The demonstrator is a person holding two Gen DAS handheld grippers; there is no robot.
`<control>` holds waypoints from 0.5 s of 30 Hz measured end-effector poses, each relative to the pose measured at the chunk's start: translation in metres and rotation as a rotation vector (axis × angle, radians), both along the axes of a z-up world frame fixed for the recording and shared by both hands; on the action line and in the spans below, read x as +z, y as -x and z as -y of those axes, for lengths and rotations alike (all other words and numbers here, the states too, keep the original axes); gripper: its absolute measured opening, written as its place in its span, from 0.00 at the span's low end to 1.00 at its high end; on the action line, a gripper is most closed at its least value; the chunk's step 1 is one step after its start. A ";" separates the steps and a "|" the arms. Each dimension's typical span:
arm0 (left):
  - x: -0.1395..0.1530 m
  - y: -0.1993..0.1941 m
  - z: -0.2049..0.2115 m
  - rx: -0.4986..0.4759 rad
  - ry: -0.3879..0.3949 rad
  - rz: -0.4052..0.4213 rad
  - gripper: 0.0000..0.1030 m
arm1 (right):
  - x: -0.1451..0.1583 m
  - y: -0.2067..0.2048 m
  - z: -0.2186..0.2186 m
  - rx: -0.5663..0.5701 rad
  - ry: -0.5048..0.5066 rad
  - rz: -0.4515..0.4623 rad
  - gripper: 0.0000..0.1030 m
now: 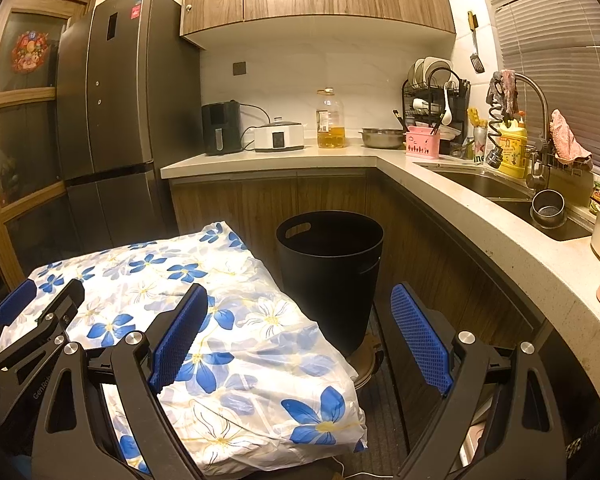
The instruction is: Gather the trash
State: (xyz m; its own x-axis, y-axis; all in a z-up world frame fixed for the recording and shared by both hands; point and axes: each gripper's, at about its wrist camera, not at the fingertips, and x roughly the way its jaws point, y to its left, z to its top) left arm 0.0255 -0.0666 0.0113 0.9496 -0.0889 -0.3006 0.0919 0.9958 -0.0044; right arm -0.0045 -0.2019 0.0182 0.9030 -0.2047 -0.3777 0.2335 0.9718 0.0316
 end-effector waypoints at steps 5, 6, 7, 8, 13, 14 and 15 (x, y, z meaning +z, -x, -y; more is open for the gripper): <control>0.000 0.000 0.000 0.003 -0.004 -0.001 0.68 | 0.000 0.000 0.000 0.001 -0.002 -0.001 0.87; -0.001 -0.001 0.000 0.006 -0.006 -0.001 0.68 | -0.001 0.000 0.000 0.002 -0.003 -0.001 0.87; -0.001 -0.001 -0.001 0.006 -0.007 -0.001 0.68 | -0.001 0.000 0.001 0.002 -0.004 0.000 0.87; -0.001 0.000 0.000 0.007 -0.008 -0.001 0.68 | 0.000 0.000 0.001 0.001 -0.003 0.000 0.87; -0.001 -0.001 -0.001 0.014 -0.014 -0.005 0.75 | 0.000 0.000 0.001 0.002 -0.007 0.002 0.87; -0.001 0.000 0.001 0.014 -0.016 -0.004 0.76 | -0.001 -0.001 0.001 0.002 -0.008 0.001 0.87; -0.001 -0.001 0.000 0.019 -0.019 -0.005 0.78 | 0.000 -0.001 0.002 0.001 -0.009 0.000 0.87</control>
